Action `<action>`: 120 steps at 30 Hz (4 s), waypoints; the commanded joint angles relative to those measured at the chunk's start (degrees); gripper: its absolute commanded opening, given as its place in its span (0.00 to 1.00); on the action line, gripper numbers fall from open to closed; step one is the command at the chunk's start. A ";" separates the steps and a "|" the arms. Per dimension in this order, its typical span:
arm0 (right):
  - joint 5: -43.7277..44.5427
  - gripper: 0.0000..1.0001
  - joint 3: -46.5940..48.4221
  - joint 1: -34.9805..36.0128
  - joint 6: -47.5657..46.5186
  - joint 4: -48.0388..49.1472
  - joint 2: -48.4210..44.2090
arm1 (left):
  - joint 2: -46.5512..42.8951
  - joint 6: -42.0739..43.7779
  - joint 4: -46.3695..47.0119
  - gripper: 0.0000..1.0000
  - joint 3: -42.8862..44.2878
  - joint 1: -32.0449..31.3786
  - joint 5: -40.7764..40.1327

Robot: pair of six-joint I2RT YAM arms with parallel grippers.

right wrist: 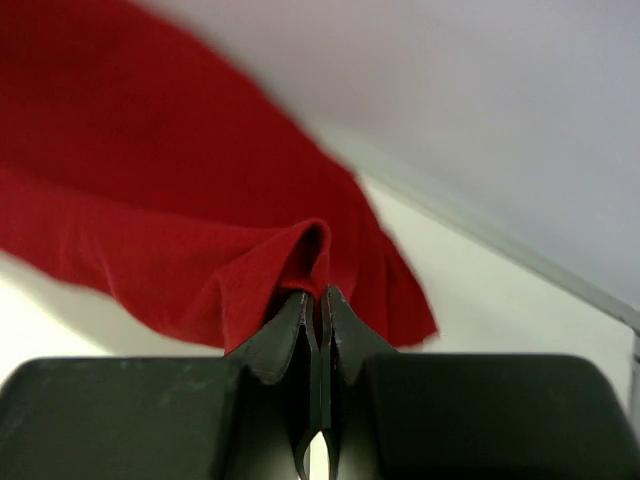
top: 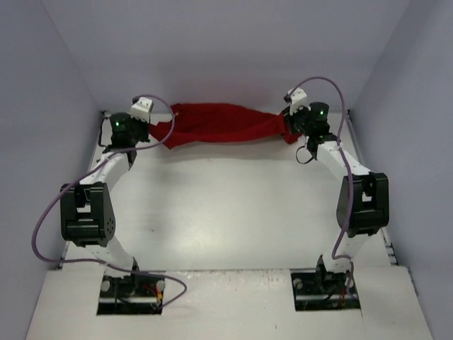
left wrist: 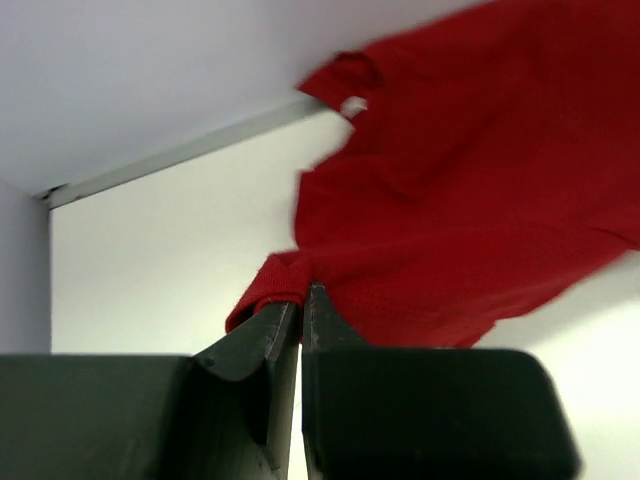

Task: Fold and stack the t-shirts
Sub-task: Flatten out the tshirt

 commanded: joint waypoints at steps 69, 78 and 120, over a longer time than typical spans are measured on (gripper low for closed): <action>8.18 0.00 -5.31 7.51 -15.13 -30.24 7.01 | 2.79 28.66 -45.09 0.04 -2.13 -15.03 -2.51; 9.44 0.00 -10.41 7.89 -21.60 -35.49 2.82 | -3.69 36.11 -49.11 0.01 -13.67 -18.56 -2.10; 10.97 0.28 -16.38 5.10 -28.25 -51.93 -8.92 | -12.39 32.72 -47.72 0.43 6.97 -20.89 7.22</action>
